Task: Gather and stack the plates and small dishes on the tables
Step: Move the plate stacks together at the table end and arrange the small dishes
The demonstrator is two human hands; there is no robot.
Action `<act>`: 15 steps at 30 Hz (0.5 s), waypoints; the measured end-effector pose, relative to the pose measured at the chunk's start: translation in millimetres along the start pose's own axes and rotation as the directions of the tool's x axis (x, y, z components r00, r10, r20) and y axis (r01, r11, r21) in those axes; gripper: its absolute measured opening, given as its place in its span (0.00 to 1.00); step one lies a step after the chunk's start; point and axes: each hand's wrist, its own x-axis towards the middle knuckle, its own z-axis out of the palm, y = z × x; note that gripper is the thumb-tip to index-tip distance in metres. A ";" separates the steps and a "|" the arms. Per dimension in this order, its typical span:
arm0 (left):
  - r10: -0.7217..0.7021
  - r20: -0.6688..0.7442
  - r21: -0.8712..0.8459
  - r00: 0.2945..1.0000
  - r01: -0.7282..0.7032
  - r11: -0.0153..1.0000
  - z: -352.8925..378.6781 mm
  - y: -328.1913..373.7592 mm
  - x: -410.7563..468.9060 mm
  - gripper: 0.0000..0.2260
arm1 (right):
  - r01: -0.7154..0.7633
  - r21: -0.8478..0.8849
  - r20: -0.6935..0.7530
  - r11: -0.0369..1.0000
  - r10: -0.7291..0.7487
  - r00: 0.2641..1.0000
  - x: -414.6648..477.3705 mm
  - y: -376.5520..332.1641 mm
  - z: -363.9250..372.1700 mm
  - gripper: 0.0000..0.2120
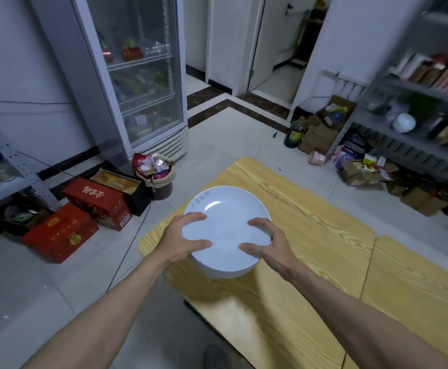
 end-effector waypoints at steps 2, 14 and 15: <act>0.046 0.049 0.005 0.998 -0.046 0.999 1.2 14.4 -6.1 0.31 | -0.010 0.010 -0.060 1.000 0.011 0.998 -22.4 -9.3 -5.0 0.25; 0.200 0.363 -0.111 0.910 -0.171 0.979 91.7 91.7 -60.7 0.29 | -0.063 0.025 -0.415 0.998 0.067 0.907 -181.4 -19.5 -76.5 0.26; 0.203 0.388 -0.119 0.899 -0.170 0.978 104.3 97.8 -65.0 0.30 | -0.066 0.028 -0.441 0.997 0.072 0.894 -195.4 -18.2 -85.0 0.26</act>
